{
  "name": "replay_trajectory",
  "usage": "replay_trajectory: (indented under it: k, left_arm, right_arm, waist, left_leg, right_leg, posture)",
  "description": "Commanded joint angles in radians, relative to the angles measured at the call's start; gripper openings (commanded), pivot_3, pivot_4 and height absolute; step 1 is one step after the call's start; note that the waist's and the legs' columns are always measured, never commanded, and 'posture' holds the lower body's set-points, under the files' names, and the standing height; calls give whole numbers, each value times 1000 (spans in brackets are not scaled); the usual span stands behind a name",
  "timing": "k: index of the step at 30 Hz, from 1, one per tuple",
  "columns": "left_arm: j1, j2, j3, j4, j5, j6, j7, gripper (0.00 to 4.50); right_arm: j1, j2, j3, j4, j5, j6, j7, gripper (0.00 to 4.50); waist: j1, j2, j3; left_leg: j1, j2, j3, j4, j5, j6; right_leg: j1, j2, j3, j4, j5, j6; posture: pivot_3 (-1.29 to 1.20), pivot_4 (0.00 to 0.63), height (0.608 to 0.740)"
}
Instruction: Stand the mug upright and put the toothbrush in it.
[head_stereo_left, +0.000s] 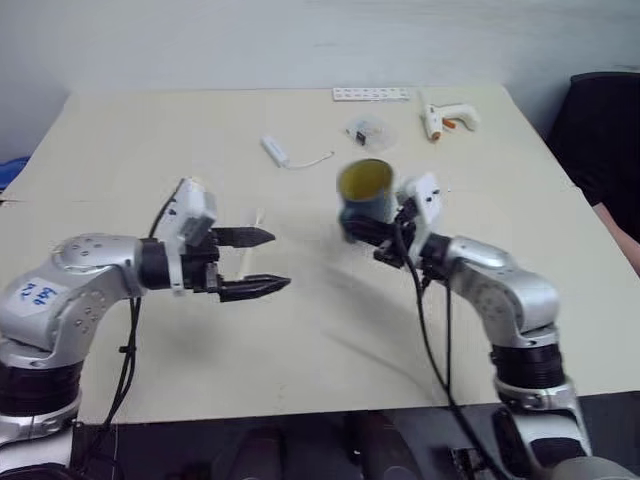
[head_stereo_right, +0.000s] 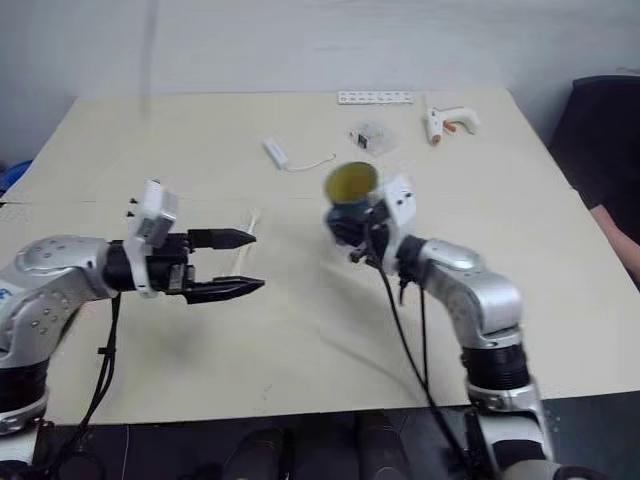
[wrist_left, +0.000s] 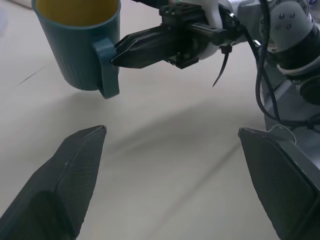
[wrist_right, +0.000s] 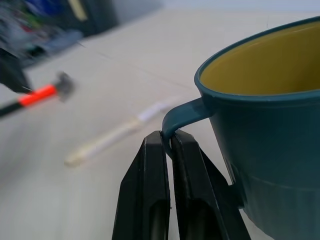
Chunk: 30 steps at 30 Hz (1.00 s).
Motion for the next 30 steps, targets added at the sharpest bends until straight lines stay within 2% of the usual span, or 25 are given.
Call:
replay_trajectory:
  k: [1, 6, 14, 17, 22, 23, 27, 30]
  left_arm:
    - [17, 47, 83, -51, -56, 28, 16, 4500]
    - [46, 113, 105, -67, -63, 34, 17, 4500]
    - [21, 112, 62, -70, -76, 25, 43, 4500]
    - [15, 114, 50, -52, -65, 14, 41, 4500]
    - [9, 131, 29, 18, -2, 12, 81, 4500]
    - [8, 132, 27, 28, 14, 9, 93, 4500]
    - [-86, 117, -4, 161, 109, 107, 273, 4500]
    - [-223, 43, -68, 263, 170, 232, 415, 4500]
  right_arm:
    - [0, 76, 22, 48, 29, -103, 54, 32]
    - [51, 113, 86, 138, -5, -190, 116, 32]
    - [153, 54, 132, 129, -55, -217, 152, 32]
    - [158, 37, 130, 127, -52, -199, 153, 811]
    - [169, -50, 116, 51, -118, -178, 98, 2410]
    - [172, -65, 109, 38, -126, -171, 85, 2410]
    - [259, -256, 7, -161, -67, -82, 131, 2410]
    - [315, -406, -114, -352, 130, 37, 232, 2410]
  waist:
    - [7, 0, 0]
    - [18, 0, 0]
    - [13, 0, 0]
    - [14, 0, 0]
    - [16, 0, 0]
    - [16, 0, 0]
    - [27, 1, 1]
    - [31, 1, 1]
  left_leg:
    - [0, -1, 1, 0, 0, 0]
    - [1, -4, 1, 1, 0, 1]
    - [2, -5, 2, 1, 0, -1]
    - [3, -4, 1, 0, 0, -2]
    - [2, -5, 1, 0, 1, -2]
    - [2, -5, 1, 0, 1, -2]
    - [1, -5, 0, 0, 0, -2]
    - [1, -6, 0, 1, 0, -1]
  right_leg:
    - [1, -2, 0, -1, 0, 0]
    - [1, -5, -1, -1, 1, 2]
    - [1, -1, -2, 0, 1, 1]
    - [1, 0, -2, 0, 0, -1]
    - [1, 0, -2, 0, 0, -1]
    - [1, 0, -2, 0, 0, -1]
    - [1, 0, -3, -1, 0, -1]
    - [2, 0, -4, -1, 0, 0]
  posture:
    - [0, 150, 740]
    - [0, 150, 740]
    - [0, 150, 740]
    - [0, 150, 740]
    - [0, 150, 740]
    - [0, 150, 740]
    - [0, 150, 740]
    - [0, 150, 740]
